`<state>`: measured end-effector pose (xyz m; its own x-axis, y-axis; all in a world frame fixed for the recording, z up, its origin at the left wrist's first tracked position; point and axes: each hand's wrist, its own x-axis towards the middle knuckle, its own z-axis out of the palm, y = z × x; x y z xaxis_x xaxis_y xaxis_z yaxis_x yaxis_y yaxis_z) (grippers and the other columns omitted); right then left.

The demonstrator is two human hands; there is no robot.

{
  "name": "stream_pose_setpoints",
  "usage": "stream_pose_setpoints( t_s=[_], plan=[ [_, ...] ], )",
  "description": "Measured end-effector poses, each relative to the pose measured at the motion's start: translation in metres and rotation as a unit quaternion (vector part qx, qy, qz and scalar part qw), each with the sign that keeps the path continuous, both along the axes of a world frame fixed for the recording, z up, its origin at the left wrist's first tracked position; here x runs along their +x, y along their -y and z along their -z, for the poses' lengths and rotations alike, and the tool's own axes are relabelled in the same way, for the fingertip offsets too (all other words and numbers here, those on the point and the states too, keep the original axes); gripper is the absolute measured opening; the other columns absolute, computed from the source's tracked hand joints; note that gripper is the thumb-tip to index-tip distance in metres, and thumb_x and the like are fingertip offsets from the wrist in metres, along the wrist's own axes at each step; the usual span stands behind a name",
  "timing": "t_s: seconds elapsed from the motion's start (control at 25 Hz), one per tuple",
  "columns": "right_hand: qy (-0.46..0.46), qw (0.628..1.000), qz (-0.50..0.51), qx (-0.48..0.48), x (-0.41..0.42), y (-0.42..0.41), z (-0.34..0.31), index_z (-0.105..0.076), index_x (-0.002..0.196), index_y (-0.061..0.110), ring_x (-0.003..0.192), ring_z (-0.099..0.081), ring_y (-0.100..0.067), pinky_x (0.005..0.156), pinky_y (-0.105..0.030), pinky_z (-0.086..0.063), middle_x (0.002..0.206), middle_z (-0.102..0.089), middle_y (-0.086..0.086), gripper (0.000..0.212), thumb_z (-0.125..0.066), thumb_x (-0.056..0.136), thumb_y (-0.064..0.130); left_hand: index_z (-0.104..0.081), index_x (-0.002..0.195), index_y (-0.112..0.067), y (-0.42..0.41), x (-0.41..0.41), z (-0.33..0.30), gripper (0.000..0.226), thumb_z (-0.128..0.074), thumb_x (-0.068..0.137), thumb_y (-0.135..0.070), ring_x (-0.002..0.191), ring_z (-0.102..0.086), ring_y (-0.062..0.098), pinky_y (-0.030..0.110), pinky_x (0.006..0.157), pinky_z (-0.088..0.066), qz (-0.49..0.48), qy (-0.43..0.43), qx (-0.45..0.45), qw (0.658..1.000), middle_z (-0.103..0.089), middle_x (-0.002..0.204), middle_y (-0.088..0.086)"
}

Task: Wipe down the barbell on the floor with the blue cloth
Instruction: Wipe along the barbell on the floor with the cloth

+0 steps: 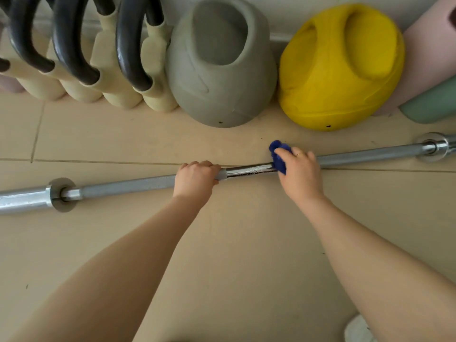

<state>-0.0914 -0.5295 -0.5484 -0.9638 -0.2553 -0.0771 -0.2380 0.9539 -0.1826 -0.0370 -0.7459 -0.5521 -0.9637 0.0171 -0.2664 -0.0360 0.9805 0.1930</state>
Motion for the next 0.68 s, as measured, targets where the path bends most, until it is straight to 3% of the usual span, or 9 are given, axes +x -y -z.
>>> stream_pose_setpoints(
  t_s=[0.12, 0.28, 0.48, 0.56, 0.68],
  plan=[
    [0.008, 0.999, 0.046, -0.004, 0.008, -0.001, -0.001, -0.06, 0.117, 0.014, 0.088, -0.052, -0.041, 0.075, -0.039, -0.046, 0.112, -0.063, -0.017, 0.041, -0.066, 0.076, 0.01, -0.059, 0.121, -0.018, 0.001, 0.002, -0.001, 0.032, -0.057, 0.089, -0.019, 0.097, -0.059, 0.032, 0.034, 0.079, -0.04, -0.004, -0.012, 0.02, 1.0, -0.065, 0.114, 0.005],
    [-0.024, 0.994, -0.106, -0.013, 0.035, 0.01, -0.005, -0.063, 0.114, 0.013, 0.085, -0.057, -0.04, 0.072, -0.041, -0.051, 0.108, -0.066, -0.015, 0.047, -0.073, 0.069, 0.005, -0.059, 0.121, -0.018, -0.003, 0.003, -0.001, 0.032, -0.056, 0.09, -0.018, 0.098, -0.058, 0.031, 0.034, 0.082, -0.038, -0.015, -0.006, 0.032, 0.999, -0.065, 0.115, 0.005],
    [0.025, 0.996, 0.084, 0.032, 0.006, 0.02, -0.002, -0.054, 0.122, 0.017, 0.095, -0.051, -0.039, 0.079, -0.037, -0.043, 0.115, -0.06, -0.015, 0.038, -0.059, 0.084, 0.017, -0.056, 0.122, -0.018, -0.003, 0.001, 0.0, 0.03, -0.052, 0.092, -0.018, 0.098, -0.058, 0.03, 0.033, 0.08, -0.036, -0.026, -0.001, 0.011, 1.0, -0.064, 0.114, 0.003],
    [0.008, 1.0, 0.012, 0.024, 0.028, 0.031, -0.006, -0.058, 0.118, 0.014, 0.089, -0.053, -0.04, 0.076, -0.038, -0.048, 0.112, -0.061, -0.016, 0.048, -0.07, 0.072, 0.012, -0.057, 0.121, -0.019, -0.004, 0.002, -0.002, 0.029, -0.052, 0.092, -0.019, 0.097, -0.058, 0.03, 0.033, 0.078, -0.036, -0.022, 0.003, 0.005, 1.0, -0.064, 0.111, 0.003],
    [-0.038, 0.976, -0.213, 0.018, 0.041, 0.027, -0.009, -0.064, 0.114, 0.014, 0.078, -0.059, -0.037, 0.066, -0.039, -0.054, 0.105, -0.065, -0.015, 0.059, -0.079, 0.057, 0.008, -0.058, 0.118, -0.02, -0.003, -0.002, -0.005, 0.028, -0.053, 0.091, -0.022, 0.095, -0.058, 0.029, 0.031, 0.072, -0.031, -0.016, 0.024, -0.014, 0.999, -0.063, 0.106, 0.003]
  ],
)
